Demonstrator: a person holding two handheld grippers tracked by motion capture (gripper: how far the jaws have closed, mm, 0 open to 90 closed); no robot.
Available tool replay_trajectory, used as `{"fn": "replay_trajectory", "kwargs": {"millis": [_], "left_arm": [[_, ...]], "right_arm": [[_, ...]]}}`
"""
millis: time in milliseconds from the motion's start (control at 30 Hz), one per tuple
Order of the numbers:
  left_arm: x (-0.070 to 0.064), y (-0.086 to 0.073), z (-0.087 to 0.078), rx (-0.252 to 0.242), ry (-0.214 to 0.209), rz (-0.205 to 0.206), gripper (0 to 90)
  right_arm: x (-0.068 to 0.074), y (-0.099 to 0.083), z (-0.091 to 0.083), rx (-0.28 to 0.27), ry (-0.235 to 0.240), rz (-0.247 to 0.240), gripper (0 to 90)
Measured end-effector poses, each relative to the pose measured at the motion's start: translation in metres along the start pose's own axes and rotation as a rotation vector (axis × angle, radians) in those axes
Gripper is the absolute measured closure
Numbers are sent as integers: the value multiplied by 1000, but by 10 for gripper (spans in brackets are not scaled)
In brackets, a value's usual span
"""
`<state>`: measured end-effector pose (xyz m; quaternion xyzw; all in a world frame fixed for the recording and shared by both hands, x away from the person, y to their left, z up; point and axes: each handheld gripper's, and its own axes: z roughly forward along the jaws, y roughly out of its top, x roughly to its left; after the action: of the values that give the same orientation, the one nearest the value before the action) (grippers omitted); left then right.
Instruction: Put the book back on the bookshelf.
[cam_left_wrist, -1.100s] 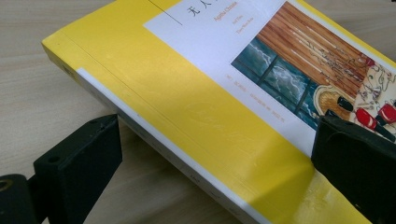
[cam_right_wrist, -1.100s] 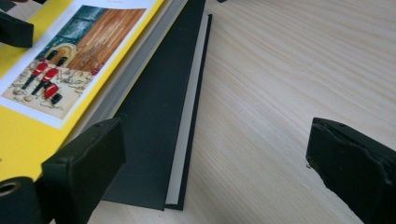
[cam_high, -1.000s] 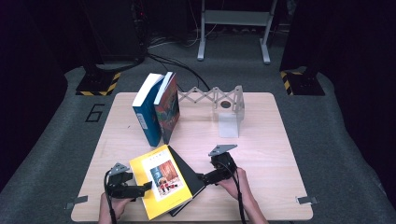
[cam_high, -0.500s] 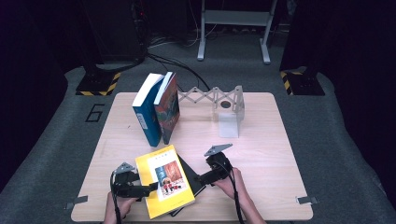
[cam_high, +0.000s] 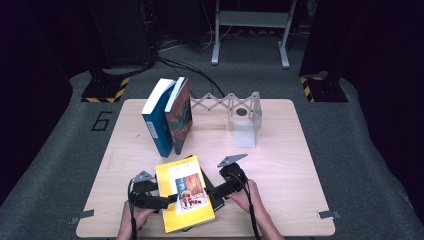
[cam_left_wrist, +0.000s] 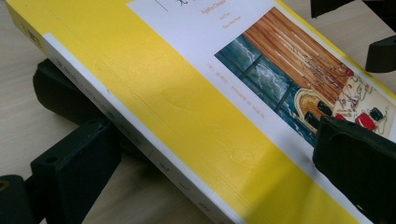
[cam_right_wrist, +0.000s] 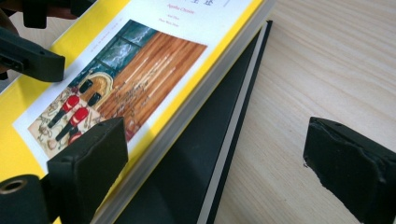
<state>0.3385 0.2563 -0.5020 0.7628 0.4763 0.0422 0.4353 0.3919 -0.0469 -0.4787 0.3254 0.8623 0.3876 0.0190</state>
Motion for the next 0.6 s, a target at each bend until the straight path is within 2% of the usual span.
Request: {"fn": "replay_trajectory", "kwargs": {"millis": [67,100,133,300,333,467,600], "left_arm": [[-3,2,5,-9,-7,-1,13],[-4,3,5,8,-16,8,14],[-5,4,8,-3,-18,8,13],[-9,10,18,-8,-24,20,11],[-9,12,20,-2,-32,20,12],[-13,18,29,3,-38,34,11],[-18,26,39,14,-57,45,11]], "right_arm": [[0,-1,-1,-3,1,20,60],[-1,-1,-1,0,-3,21,60],[-2,-2,-1,-7,-7,13,61],[-6,-6,-4,2,-11,39,62],[-6,-7,-4,-3,-14,54,62],[-11,-11,-7,-3,-24,52,68],[-14,-15,-11,3,-32,75,72]]}}
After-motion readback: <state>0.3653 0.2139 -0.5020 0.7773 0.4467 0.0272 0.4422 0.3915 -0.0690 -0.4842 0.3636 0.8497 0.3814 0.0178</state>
